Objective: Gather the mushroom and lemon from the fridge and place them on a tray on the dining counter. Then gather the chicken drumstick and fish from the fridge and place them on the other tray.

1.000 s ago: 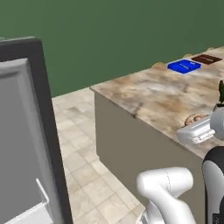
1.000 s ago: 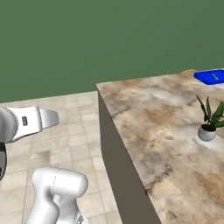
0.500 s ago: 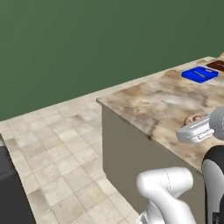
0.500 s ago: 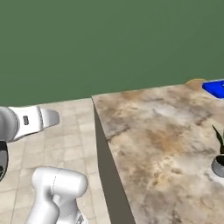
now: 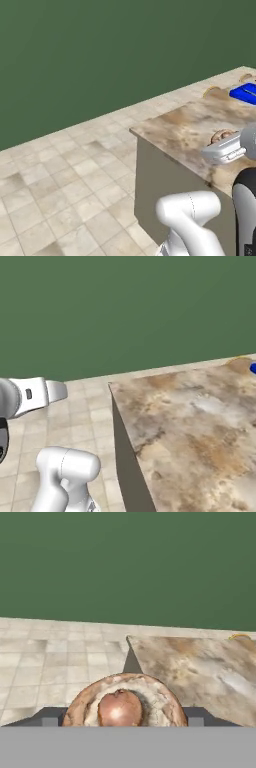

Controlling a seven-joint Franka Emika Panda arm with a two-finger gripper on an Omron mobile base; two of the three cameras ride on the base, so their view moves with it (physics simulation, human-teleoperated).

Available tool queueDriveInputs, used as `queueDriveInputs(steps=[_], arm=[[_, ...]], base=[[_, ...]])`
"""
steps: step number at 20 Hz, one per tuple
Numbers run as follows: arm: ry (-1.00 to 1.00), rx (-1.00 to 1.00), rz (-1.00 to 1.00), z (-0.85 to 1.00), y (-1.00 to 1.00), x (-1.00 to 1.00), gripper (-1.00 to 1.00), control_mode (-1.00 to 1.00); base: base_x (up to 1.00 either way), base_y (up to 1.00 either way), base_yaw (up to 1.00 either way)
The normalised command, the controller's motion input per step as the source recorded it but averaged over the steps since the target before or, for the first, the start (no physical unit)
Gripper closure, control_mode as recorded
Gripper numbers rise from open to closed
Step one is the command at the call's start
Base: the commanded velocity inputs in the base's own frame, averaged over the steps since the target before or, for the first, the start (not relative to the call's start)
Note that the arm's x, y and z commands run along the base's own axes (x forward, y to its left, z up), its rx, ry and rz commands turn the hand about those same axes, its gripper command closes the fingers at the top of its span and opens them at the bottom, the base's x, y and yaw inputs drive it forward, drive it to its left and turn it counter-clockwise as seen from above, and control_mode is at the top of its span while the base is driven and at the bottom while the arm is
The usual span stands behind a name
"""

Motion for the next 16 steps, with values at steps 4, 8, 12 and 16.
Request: queueDriveInputs(steps=[4,8,12,16], arm=[[0.00,0.00,0.00,0.00,0.00,0.00,1.00,1.00],[0.00,0.00,0.00,0.00,0.00,0.00,1.00,1.00],[0.00,0.00,0.00,0.00,0.00,0.00,1.00,1.00],[0.00,0.00,0.00,0.00,0.00,0.00,1.00,1.00]], base=[[1.00,0.52,-0.13],[1.00,0.54,-0.15],[1.00,0.61,-0.18],[1.00,0.65,-0.20]])
